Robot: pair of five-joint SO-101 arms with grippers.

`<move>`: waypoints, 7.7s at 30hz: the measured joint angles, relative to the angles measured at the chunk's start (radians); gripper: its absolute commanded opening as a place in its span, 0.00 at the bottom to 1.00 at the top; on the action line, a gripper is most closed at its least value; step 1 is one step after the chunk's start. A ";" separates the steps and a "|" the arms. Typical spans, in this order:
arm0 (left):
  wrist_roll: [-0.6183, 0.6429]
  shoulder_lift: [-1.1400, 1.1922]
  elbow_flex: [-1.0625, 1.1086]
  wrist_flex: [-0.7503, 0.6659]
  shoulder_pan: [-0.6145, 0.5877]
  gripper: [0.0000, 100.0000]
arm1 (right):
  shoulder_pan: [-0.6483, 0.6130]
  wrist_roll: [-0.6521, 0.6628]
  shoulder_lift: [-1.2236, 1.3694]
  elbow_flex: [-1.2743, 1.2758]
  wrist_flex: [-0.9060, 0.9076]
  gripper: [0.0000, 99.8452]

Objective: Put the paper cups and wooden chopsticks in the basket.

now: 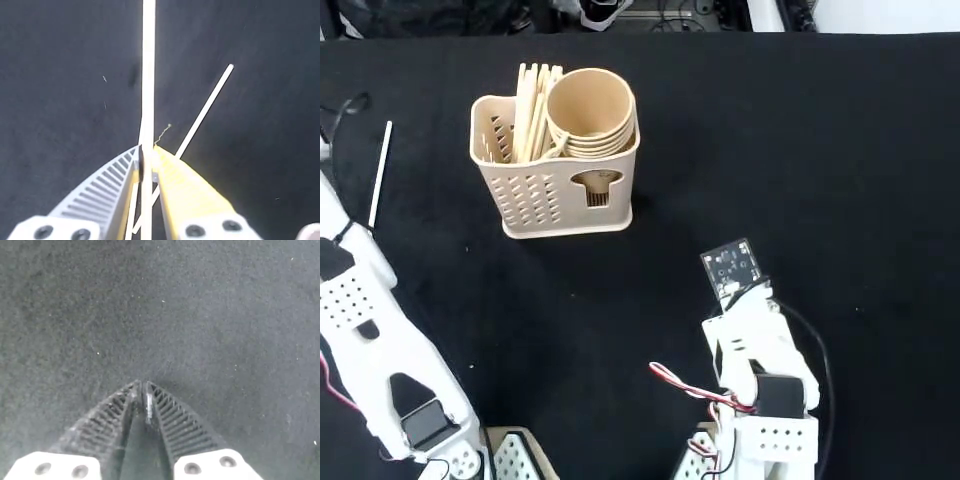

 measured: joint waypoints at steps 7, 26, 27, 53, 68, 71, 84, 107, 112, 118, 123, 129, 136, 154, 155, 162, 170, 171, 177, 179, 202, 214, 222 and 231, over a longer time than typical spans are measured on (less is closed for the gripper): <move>0.140 -0.348 0.316 0.000 0.035 0.03 | 0.000 0.000 0.000 0.000 0.000 0.01; 0.181 -1.613 1.636 -0.577 0.502 0.03 | 0.000 0.000 0.000 0.000 0.000 0.01; 0.184 -1.688 1.735 -0.661 0.511 0.03 | 0.000 0.000 0.000 0.000 0.000 0.01; 0.190 -1.471 2.208 -1.674 0.612 0.03 | 0.000 0.000 0.000 0.000 0.000 0.01; 0.187 -1.499 2.236 -1.659 0.606 0.04 | 0.000 0.000 0.000 0.000 0.000 0.01; 0.187 -1.531 2.257 -1.590 0.606 0.12 | 0.000 0.000 0.000 0.000 0.000 0.01; 0.187 -1.843 2.291 -1.243 0.626 0.20 | 0.000 0.000 0.000 0.000 0.000 0.01; 0.117 -1.909 2.380 -1.040 0.055 0.20 | 0.000 0.000 0.000 0.000 0.000 0.01; -0.034 -1.559 2.314 -1.013 -0.081 0.20 | 0.000 0.000 0.000 0.000 0.000 0.01; -0.184 -1.002 1.975 -0.822 -0.114 0.20 | 0.000 0.000 0.000 0.000 0.000 0.01; -0.239 -0.572 1.583 -0.678 -0.129 0.20 | 0.000 0.000 0.000 0.000 0.000 0.01; -0.273 -0.199 1.142 -0.500 -0.101 0.20 | 0.000 0.000 0.000 0.000 0.000 0.01; -0.315 0.063 0.743 -0.311 -0.074 0.02 | 0.000 0.000 0.000 0.000 0.002 0.01; -0.307 0.302 0.117 -0.008 -0.002 0.03 | 0.000 0.000 0.000 0.000 0.002 0.01; -0.299 0.302 0.109 -0.008 -0.002 0.03 | 0.000 0.000 0.000 0.000 0.002 0.01; -0.281 0.198 0.199 -0.002 -0.012 0.03 | 0.000 0.000 0.000 0.000 0.002 0.01; -0.384 0.120 0.423 -0.011 -0.014 0.03 | 0.000 0.000 0.000 0.000 0.002 0.01; -0.402 0.130 0.430 -0.017 -0.014 0.03 | 0.000 0.000 0.000 0.000 0.002 0.01; -0.423 0.238 0.376 -0.029 -0.031 0.03 | 0.000 0.000 0.000 0.000 0.002 0.01; -0.423 0.270 0.325 -0.020 -0.035 0.04 | 0.000 0.000 0.000 0.000 0.002 0.01; -0.428 0.486 0.147 -0.005 -0.029 0.03 | 0.000 0.000 0.000 0.000 0.002 0.01; -0.315 0.379 0.130 0.002 -0.028 0.03 | 0.000 0.000 0.000 0.000 0.002 0.01; -0.307 0.080 0.400 -0.006 -0.009 0.03 | 0.000 0.000 0.000 0.000 0.002 0.01; -0.305 -0.440 0.841 -0.069 0.015 0.03 | 0.000 0.000 0.000 0.000 0.002 0.01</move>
